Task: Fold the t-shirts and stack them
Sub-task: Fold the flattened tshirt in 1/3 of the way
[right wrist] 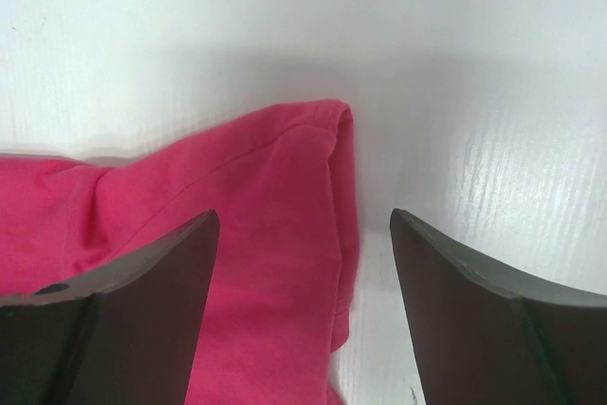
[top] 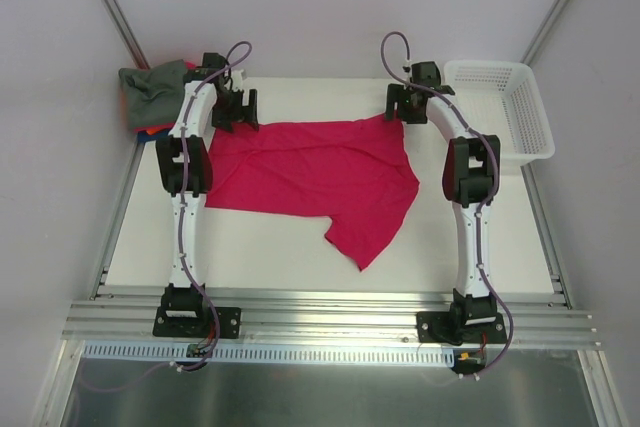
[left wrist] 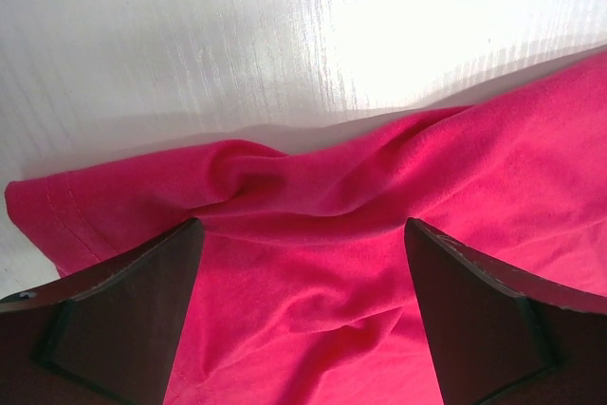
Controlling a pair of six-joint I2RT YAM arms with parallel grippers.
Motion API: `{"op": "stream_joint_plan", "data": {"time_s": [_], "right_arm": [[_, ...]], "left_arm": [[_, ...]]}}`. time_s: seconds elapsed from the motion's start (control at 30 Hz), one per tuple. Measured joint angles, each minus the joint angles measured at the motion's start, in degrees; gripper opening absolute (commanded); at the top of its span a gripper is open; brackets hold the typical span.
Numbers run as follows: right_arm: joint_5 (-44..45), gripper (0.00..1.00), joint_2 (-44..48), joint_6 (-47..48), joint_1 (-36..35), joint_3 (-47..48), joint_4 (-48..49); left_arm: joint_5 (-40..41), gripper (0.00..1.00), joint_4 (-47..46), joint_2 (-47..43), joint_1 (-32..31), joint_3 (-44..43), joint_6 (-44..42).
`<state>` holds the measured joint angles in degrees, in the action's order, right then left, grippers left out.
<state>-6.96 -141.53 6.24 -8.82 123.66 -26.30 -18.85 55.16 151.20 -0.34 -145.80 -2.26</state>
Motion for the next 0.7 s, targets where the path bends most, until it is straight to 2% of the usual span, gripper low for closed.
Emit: {"op": "stream_joint_plan", "data": {"time_s": [0.3, 0.5, 0.7], "right_arm": [[-0.5, 0.77, 3.8, 0.0, -2.2, 0.4, 0.0], [-3.9, 0.77, 9.8, -2.8, -6.0, -3.5, 0.3], [-6.9, 0.78, 10.5, -6.9, -7.0, -9.0, -0.1]], "left_arm": [[1.6, 0.89, -0.9, -0.2, -0.5, 0.5, 0.2], [1.6, 0.89, -1.4, -1.0, -0.5, 2.0, 0.6], [2.1, 0.90, -1.9, -1.7, -0.5, 3.3, 1.3]]}}
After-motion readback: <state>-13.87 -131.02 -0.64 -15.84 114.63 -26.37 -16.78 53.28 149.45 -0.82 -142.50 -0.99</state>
